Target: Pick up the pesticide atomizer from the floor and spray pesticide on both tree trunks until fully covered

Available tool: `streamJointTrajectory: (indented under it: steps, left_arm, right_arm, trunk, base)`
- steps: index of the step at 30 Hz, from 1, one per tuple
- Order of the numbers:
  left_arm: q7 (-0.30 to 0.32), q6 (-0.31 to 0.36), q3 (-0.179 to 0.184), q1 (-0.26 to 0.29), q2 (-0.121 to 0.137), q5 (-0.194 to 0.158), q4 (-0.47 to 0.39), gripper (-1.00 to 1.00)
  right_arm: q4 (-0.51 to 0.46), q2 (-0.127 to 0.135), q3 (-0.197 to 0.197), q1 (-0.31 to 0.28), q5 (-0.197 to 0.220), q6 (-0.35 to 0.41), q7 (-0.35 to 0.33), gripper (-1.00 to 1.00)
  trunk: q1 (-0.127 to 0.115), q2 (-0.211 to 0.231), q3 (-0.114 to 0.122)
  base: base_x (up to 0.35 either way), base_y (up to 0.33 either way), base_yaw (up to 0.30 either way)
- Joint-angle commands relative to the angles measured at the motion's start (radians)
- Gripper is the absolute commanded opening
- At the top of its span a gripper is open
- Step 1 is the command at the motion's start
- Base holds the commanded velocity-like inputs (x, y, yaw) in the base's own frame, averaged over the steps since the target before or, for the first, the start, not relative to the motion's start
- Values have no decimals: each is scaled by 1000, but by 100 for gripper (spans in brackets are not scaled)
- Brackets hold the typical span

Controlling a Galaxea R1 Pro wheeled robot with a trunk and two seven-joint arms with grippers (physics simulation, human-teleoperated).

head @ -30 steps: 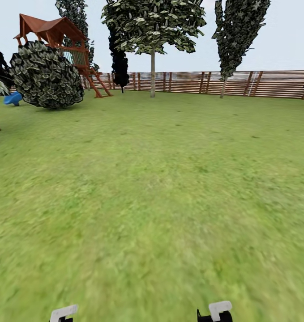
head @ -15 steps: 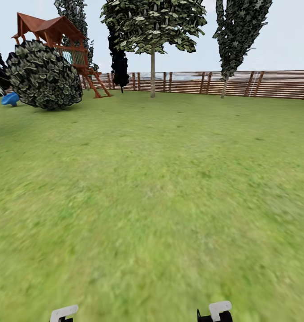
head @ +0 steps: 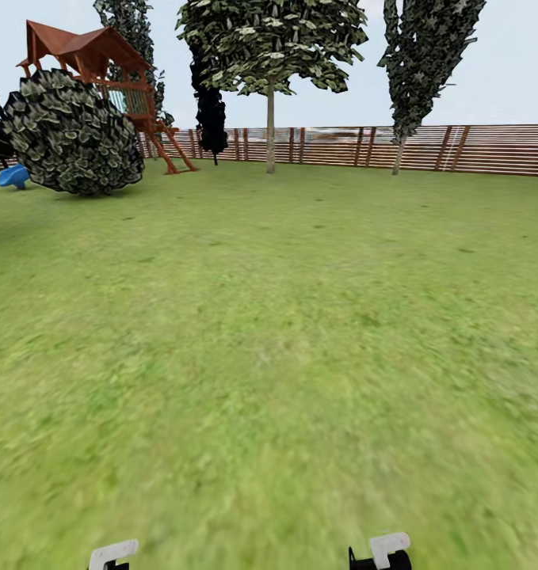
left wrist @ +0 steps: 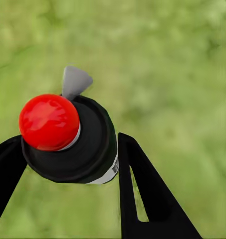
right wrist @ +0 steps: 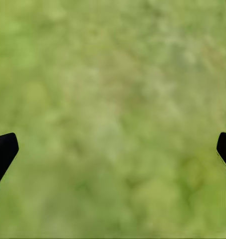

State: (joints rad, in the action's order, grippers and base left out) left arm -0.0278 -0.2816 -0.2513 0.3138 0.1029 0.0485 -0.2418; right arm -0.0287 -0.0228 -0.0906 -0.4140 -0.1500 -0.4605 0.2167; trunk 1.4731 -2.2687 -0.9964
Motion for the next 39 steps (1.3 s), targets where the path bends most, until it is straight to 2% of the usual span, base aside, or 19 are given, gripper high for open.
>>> streamJointTrajectory:
  steps: [1, 39]
  left_arm:
    - [-3, -4, -2, 1, 0, 5, 1, -100]
    - [-3, -4, -2, 1, 0, 5, 1, -100]
  right_arm:
    - [1, 0, -8, -1, -6, 0, 10, 100]
    - [2, 0, -8, 0, -6, 0, 10, 100]
  trunk:
    - [0, 0, -1]
    - [0, 0, -1]
  base:
    - [340, 0, 0]
    - [340, 0, 0]
